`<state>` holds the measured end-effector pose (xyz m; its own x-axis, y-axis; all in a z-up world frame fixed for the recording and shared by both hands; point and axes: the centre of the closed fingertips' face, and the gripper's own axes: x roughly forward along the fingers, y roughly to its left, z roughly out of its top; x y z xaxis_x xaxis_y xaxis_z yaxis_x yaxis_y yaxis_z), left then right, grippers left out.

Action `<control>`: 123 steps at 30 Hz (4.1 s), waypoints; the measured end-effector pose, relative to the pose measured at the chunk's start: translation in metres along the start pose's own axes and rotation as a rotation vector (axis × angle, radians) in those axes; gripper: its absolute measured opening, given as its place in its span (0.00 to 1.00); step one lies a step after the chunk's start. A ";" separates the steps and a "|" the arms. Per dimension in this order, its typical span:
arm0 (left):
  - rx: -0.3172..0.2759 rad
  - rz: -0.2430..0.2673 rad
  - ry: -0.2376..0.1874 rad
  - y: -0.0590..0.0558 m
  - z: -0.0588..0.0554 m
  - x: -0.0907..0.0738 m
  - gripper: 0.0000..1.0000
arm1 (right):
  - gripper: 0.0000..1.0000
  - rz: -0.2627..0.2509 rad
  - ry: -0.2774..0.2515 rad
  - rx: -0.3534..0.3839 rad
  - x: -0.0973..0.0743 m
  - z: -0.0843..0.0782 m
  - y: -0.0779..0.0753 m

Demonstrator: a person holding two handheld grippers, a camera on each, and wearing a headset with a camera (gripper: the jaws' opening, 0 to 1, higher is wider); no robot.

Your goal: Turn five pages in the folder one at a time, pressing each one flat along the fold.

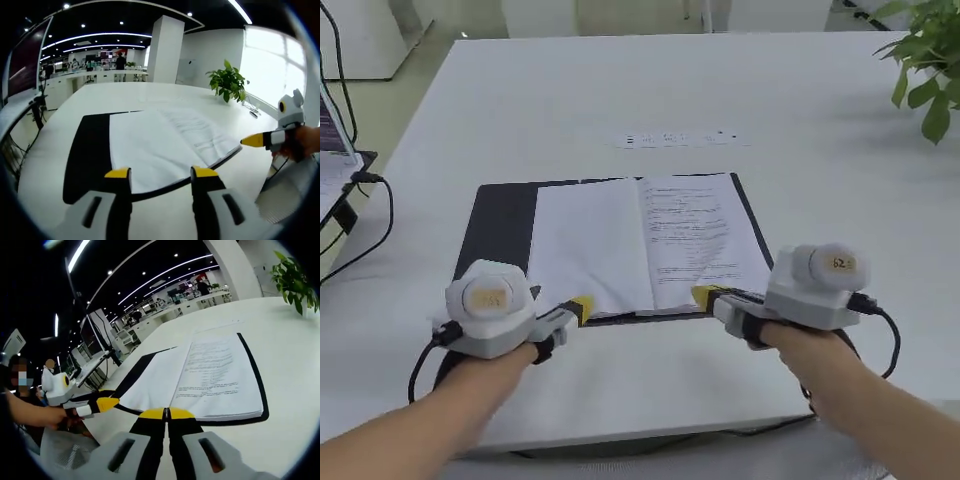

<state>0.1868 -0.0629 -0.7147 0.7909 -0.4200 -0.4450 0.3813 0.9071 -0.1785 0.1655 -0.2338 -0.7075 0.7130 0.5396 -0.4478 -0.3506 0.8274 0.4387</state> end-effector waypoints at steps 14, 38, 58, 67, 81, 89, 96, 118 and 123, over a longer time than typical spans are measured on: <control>-0.006 -0.020 -0.033 -0.008 0.024 -0.044 0.55 | 0.23 -0.018 0.010 -0.028 -0.035 0.005 -0.009; 0.022 -0.019 -0.002 -0.036 0.022 -0.084 0.71 | 0.53 -0.021 -0.005 -0.151 -0.076 0.020 -0.013; 0.032 -0.004 0.039 -0.038 0.016 -0.092 0.99 | 1.00 0.006 -0.002 -0.178 -0.086 0.006 -0.009; 0.044 -0.011 0.050 -0.040 0.013 -0.091 0.99 | 1.00 0.009 0.001 -0.186 -0.088 0.005 -0.008; 0.122 -0.083 0.073 -0.056 0.020 -0.057 0.99 | 0.99 -0.019 -0.012 -0.173 -0.090 0.004 -0.010; 0.179 -0.142 0.097 -0.073 0.021 -0.027 0.94 | 0.99 -0.044 -0.028 -0.172 -0.093 0.005 -0.010; 0.208 -0.175 0.112 -0.081 0.018 -0.007 0.92 | 0.99 -0.055 -0.039 -0.172 -0.095 0.004 -0.007; 0.279 -0.281 0.147 -0.124 0.018 0.067 0.87 | 0.98 -0.095 -0.092 -0.146 -0.098 0.007 0.005; 0.279 -0.300 0.153 -0.135 0.018 0.083 0.86 | 0.98 -0.115 -0.110 -0.143 -0.099 0.010 0.004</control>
<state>0.2097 -0.2206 -0.7119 0.5533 -0.6354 -0.5386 0.7148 0.6942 -0.0847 0.0990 -0.2852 -0.6536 0.8126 0.4269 -0.3969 -0.3403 0.9002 0.2716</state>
